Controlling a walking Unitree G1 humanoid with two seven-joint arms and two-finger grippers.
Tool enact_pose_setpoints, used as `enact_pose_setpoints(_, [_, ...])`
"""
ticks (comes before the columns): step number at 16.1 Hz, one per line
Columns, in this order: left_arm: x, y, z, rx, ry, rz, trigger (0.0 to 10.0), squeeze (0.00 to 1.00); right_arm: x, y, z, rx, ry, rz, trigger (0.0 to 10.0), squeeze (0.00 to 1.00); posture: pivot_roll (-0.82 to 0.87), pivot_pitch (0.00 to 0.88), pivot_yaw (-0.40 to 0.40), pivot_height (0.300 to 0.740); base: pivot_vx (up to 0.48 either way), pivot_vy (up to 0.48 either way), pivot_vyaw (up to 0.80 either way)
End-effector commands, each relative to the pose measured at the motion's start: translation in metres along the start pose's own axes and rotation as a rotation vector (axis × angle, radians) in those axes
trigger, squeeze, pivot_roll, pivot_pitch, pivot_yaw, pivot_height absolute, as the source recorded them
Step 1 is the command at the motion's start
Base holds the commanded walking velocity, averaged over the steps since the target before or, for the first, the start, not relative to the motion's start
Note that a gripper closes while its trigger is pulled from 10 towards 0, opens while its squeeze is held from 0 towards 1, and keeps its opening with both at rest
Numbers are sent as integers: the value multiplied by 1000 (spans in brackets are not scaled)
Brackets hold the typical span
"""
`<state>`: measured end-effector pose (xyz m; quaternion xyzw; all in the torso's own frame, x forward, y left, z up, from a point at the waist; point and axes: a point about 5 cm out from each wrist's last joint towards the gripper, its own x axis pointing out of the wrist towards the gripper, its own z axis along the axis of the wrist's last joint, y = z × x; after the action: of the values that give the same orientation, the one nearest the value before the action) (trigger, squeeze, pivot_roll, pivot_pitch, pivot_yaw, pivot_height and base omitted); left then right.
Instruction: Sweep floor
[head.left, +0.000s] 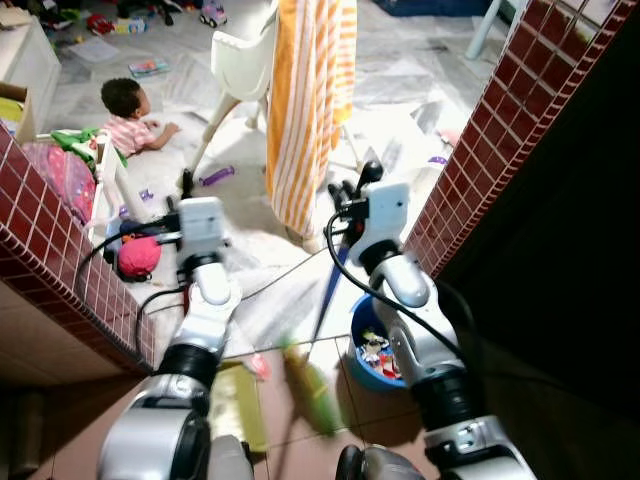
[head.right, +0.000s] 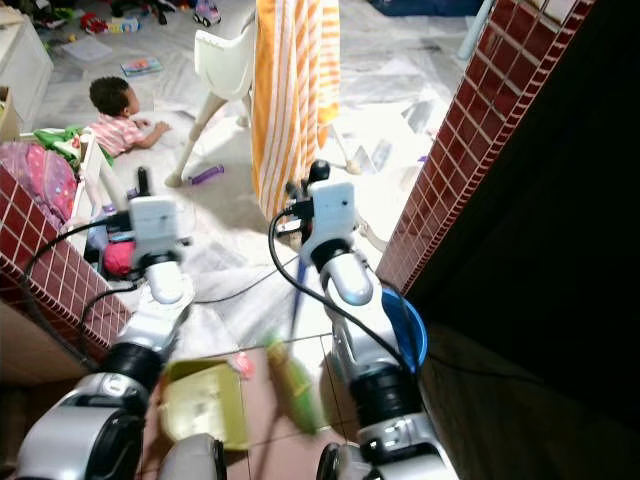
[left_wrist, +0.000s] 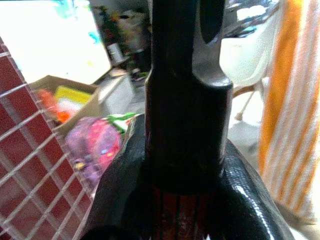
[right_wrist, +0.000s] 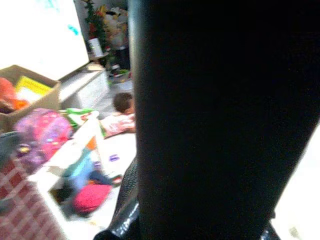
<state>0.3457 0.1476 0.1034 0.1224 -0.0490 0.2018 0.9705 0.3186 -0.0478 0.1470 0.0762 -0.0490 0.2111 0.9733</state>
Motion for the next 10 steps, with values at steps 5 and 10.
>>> enact_pose_setpoints(5, [-7,-10,-11,-9,34,-48,10000,0,0,7,5,87,6,86,10000,0,-74,80,-68,740,0,0,0])
enact_pose_setpoints(10, [-13,-21,-14,-77,98,-108,10000,0,6,15,33,115,-48,234,10000,0,-86,70,-68,740,0,0,0])
